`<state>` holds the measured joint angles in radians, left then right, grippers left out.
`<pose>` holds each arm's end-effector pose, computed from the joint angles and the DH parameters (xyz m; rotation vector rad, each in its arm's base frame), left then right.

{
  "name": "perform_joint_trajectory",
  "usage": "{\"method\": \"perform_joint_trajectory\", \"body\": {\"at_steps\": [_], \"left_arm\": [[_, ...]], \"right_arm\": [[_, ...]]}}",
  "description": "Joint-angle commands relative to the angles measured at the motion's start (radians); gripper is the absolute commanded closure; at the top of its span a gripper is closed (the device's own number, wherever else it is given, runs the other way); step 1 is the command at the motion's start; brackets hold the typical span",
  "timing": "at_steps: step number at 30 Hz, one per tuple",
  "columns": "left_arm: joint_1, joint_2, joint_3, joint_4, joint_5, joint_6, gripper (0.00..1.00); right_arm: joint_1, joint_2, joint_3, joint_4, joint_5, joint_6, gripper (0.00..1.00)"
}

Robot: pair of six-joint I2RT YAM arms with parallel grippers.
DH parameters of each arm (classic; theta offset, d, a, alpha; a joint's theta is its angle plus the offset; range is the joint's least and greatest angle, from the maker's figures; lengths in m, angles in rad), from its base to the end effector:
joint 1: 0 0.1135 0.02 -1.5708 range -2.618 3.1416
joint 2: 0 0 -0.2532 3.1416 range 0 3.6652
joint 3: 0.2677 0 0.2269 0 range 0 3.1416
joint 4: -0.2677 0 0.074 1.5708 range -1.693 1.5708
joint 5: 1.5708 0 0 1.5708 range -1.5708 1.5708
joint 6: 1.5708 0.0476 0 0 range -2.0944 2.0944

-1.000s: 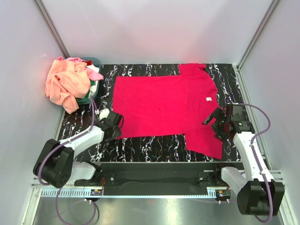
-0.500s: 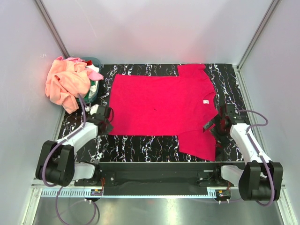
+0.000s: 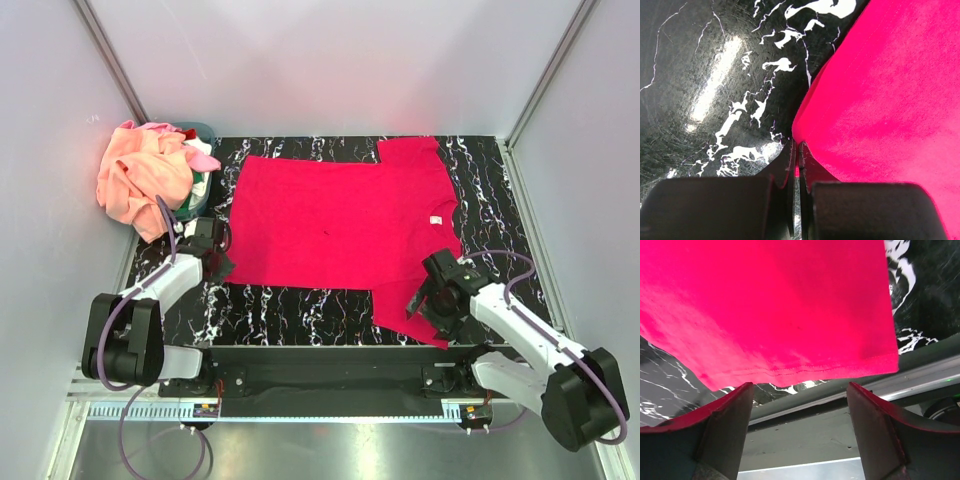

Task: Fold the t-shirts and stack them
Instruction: Flatten the tshirt out

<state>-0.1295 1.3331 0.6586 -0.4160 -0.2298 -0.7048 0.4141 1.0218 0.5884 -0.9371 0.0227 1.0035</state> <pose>0.2239 -0.0182 0.1631 -0.8118 2.4838 0.0164 0.1248 0.0537 0.1729 0.8659 2.8411 0.1687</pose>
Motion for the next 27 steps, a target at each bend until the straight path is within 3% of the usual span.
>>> {"method": "perform_joint_trajectory", "body": {"at_steps": [1,6,17,23,27], "left_arm": [[0.008,-0.012,0.01,0.034,0.007,0.019,1.0],[0.008,-0.026,0.006,0.025,0.004,0.019,1.0],[0.008,-0.057,-0.007,0.013,0.015,0.013,1.0],[0.008,-0.075,-0.013,0.006,0.023,0.011,1.0],[0.008,-0.095,-0.016,-0.003,0.023,0.011,1.0]], "right_arm": [[0.078,0.004,0.017,-0.025,0.059,0.079,0.19],[0.091,0.08,-0.022,0.072,0.025,0.081,0.28],[0.095,0.178,0.016,0.113,0.062,0.027,0.64],[0.15,0.315,0.079,0.1,0.078,-0.025,0.63],[0.209,0.37,0.117,0.078,0.128,-0.002,0.73]]}}
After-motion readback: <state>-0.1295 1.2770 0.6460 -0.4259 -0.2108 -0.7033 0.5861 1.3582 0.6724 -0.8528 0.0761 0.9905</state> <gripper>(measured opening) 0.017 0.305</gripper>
